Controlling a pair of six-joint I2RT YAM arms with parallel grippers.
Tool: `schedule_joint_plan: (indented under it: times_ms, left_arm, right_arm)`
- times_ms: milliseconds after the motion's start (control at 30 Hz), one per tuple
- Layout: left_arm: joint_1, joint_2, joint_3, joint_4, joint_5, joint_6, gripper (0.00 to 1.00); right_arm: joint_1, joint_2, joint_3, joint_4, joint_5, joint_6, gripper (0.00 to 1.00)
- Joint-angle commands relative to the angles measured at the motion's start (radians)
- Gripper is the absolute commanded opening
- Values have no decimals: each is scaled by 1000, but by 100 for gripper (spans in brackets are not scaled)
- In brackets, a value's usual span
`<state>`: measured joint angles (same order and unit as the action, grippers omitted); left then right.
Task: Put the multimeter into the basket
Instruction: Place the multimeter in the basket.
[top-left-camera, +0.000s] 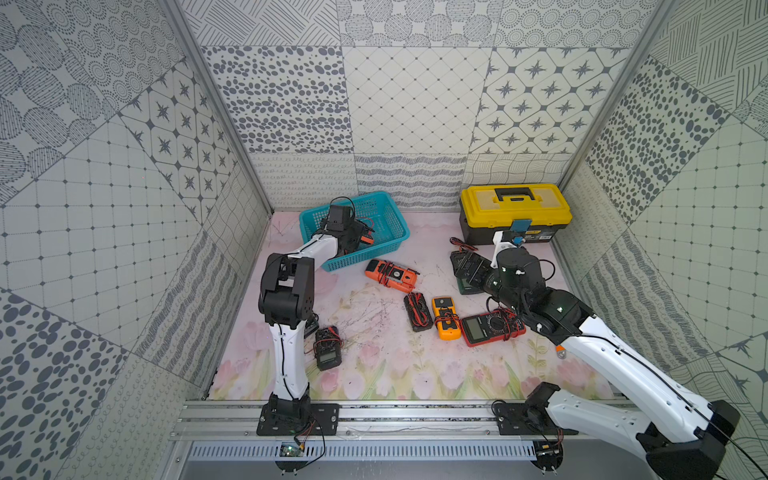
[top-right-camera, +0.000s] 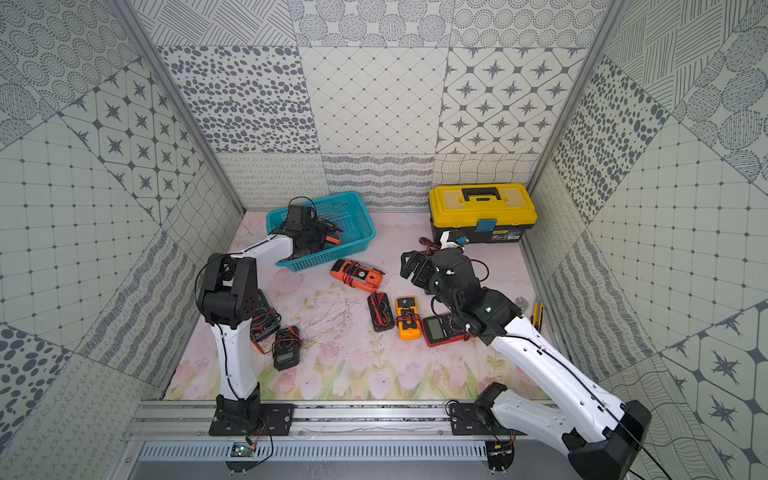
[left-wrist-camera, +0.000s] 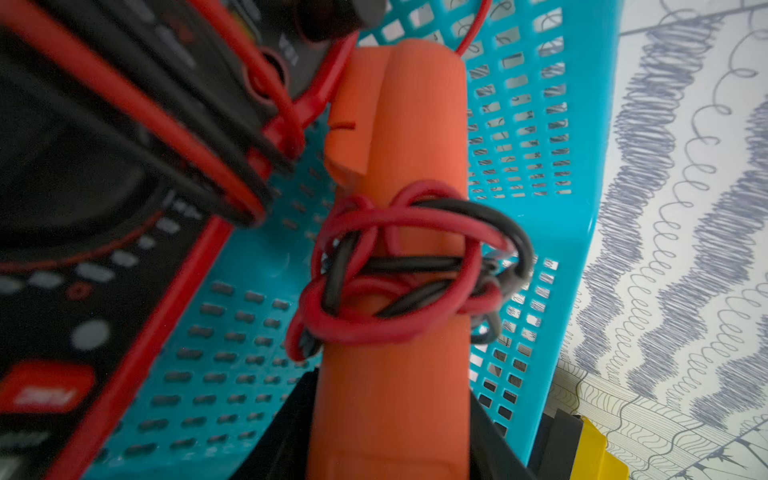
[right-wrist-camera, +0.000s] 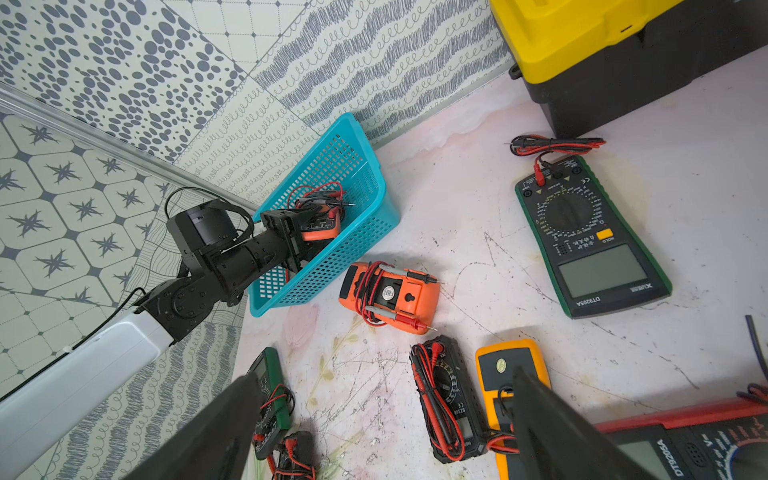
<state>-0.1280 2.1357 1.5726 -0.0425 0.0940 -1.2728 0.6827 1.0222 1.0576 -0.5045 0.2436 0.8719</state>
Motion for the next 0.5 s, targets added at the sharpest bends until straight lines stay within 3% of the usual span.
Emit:
schedule_joint_plan:
  times_ms: [0, 67, 133, 167, 333, 467]
  left_arm:
    - [18, -14, -15, 62, -28, 25, 0]
    - [18, -14, -28, 54, -33, 14, 18]
    - [19, -19, -48, 55, -39, -6, 48]
    - [19, -24, -55, 58, -40, -8, 58]
    - [19, -54, -34, 23, -48, 35, 76]
    - [18, -95, -24, -16, -83, 87, 80]
  right_arm:
    - [-4, 4, -15, 42, -7, 11, 98]
    - [-5, 7, -15, 43, -7, 13, 98]
    - [-4, 6, -14, 43, -7, 16, 98]
    - [-5, 7, -13, 42, -7, 15, 98]
    - [-5, 7, -14, 42, -8, 18, 98]
    - [-5, 6, -16, 42, -6, 21, 98]
